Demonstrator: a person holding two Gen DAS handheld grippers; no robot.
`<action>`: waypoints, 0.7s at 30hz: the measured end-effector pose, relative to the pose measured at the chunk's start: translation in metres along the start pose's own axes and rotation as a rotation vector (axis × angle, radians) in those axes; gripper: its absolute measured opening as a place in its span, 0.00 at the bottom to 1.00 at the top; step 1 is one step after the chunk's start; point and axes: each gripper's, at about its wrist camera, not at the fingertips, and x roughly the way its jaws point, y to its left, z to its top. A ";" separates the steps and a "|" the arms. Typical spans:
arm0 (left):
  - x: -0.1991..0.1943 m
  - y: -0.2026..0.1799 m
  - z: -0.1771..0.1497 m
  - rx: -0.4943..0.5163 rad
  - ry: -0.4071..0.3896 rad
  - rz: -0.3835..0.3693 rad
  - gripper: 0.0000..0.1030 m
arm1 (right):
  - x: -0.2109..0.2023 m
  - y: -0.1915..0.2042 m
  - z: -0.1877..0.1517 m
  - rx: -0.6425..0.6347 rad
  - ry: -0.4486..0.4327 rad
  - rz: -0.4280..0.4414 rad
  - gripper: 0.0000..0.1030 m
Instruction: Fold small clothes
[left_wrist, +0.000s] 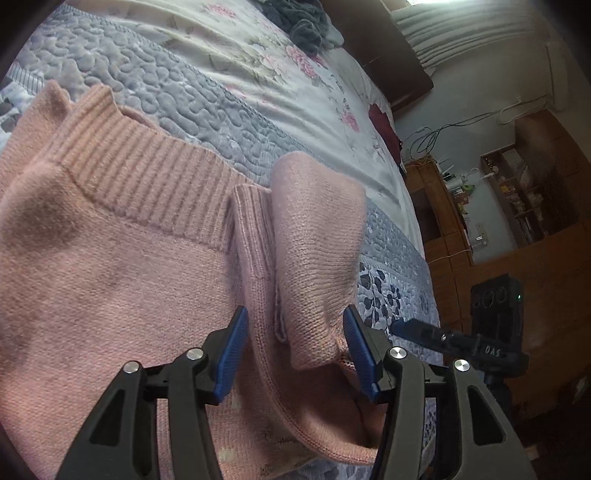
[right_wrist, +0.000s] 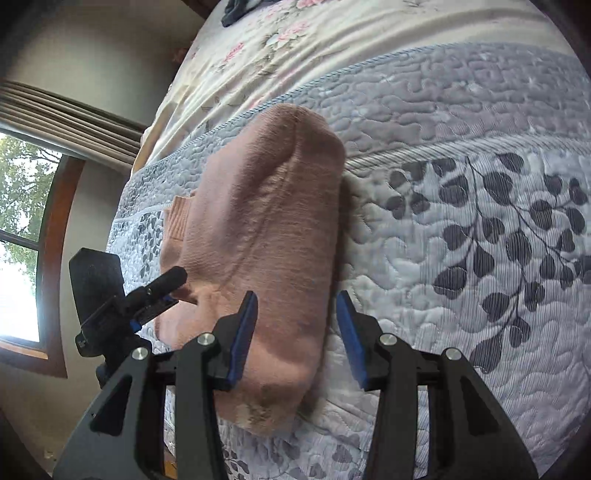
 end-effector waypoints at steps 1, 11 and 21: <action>0.006 0.002 0.000 -0.011 0.009 0.004 0.52 | 0.002 -0.008 -0.004 0.015 0.001 0.010 0.43; 0.024 -0.008 0.000 -0.011 0.014 0.014 0.51 | 0.019 -0.046 -0.023 0.074 0.013 0.017 0.43; 0.003 -0.034 0.000 0.080 -0.056 0.011 0.22 | 0.025 -0.050 -0.036 0.107 0.006 0.016 0.44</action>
